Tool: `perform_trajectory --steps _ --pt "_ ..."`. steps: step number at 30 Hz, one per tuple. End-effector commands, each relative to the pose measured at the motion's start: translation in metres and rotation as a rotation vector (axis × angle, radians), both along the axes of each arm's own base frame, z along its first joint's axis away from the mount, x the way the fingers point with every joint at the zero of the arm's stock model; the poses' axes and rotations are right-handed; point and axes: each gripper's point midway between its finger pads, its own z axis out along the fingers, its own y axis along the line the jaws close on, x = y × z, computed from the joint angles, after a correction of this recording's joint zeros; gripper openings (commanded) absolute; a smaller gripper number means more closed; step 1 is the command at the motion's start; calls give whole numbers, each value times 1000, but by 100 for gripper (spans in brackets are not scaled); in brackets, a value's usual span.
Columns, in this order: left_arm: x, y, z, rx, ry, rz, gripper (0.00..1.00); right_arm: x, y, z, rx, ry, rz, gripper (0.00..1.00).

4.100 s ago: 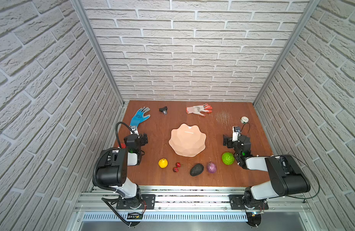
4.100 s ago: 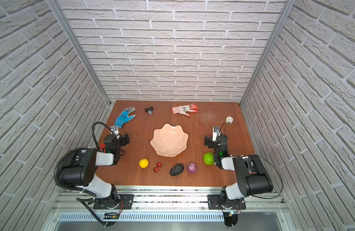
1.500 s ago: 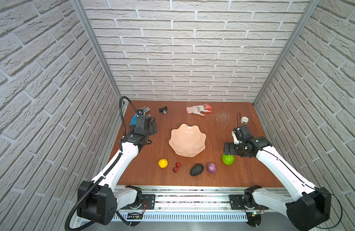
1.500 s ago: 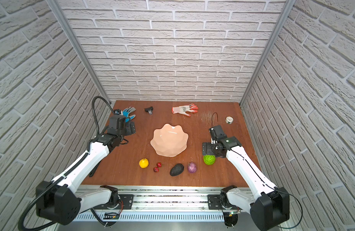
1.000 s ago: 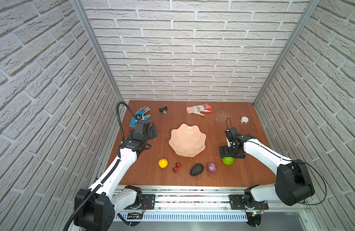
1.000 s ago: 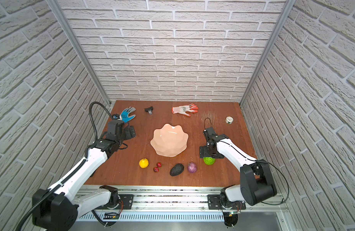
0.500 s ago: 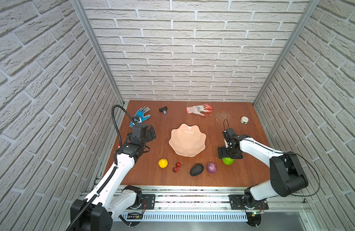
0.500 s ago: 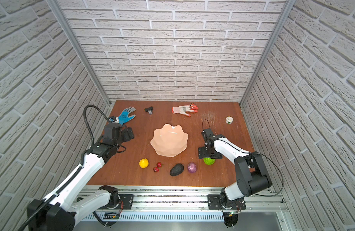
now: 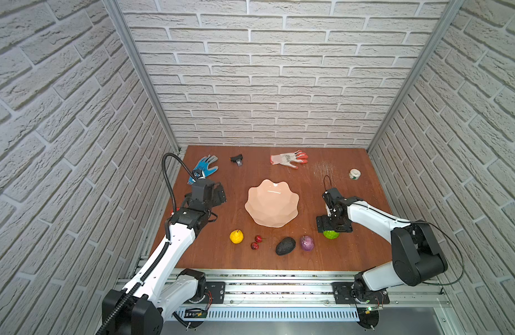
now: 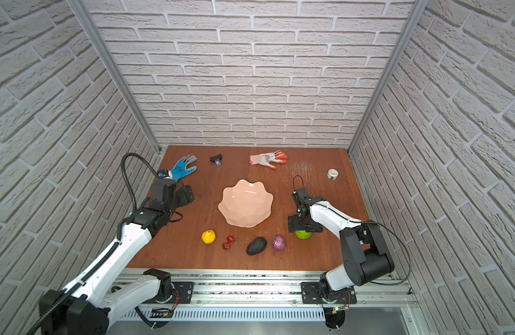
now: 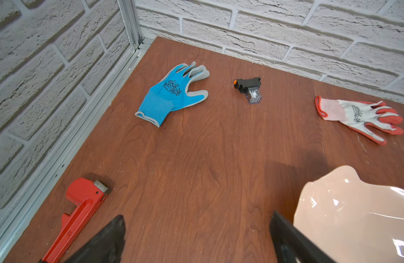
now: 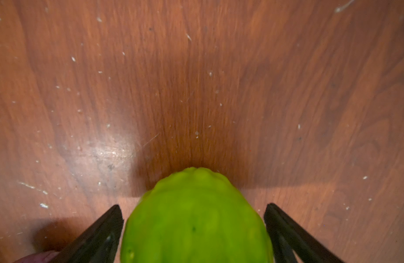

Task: Arrange fruit in a fruit bowl
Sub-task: Pick up the fruit from the bottom-right of the table.

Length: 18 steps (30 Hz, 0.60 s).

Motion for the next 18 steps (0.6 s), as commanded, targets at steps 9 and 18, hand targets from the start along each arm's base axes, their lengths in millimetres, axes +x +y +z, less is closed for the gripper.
perform_trajectory --steps 9,18 --pt "-1 5 -1 -2 -5 24 98 -2 1 1 -1 -3 2 89" --pt "-4 10 4 8 -8 32 98 -4 2 1 1 5 -2 83"
